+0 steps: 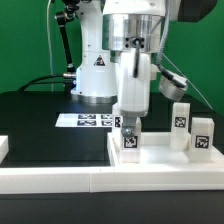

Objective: Assemble square table

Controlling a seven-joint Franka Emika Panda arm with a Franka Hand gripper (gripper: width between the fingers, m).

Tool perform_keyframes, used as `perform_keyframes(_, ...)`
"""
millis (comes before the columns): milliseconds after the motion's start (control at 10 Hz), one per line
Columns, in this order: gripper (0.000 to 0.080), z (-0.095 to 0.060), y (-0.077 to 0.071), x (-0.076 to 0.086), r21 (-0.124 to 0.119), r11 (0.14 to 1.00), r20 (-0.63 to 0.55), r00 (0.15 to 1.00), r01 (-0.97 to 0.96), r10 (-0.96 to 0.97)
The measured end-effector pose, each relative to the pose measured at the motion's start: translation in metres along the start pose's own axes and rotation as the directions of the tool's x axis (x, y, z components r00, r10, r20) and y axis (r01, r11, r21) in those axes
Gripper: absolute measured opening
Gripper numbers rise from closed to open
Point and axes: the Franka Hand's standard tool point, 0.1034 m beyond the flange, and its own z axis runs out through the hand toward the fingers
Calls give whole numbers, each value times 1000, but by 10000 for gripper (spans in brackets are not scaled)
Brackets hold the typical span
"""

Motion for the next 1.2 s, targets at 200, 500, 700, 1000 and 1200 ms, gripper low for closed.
perform_keyframes(200, 290, 0, 0, -1, -1, 995, 6, 995, -103, 103)
perform_keyframes(500, 474, 1, 0, -1, 1, 1000, 7, 1000, -22, 22)
perform_keyframes(700, 637, 0, 0, -3, 5, 993, 13, 993, 119, -119)
perform_keyframes(1000, 647, 0, -1, -4, 12, 929, 11, 929, 369, -369)
perform_keyframes(1200, 649, 0, 0, -5, 10, 845, 3, 845, 535, -535)
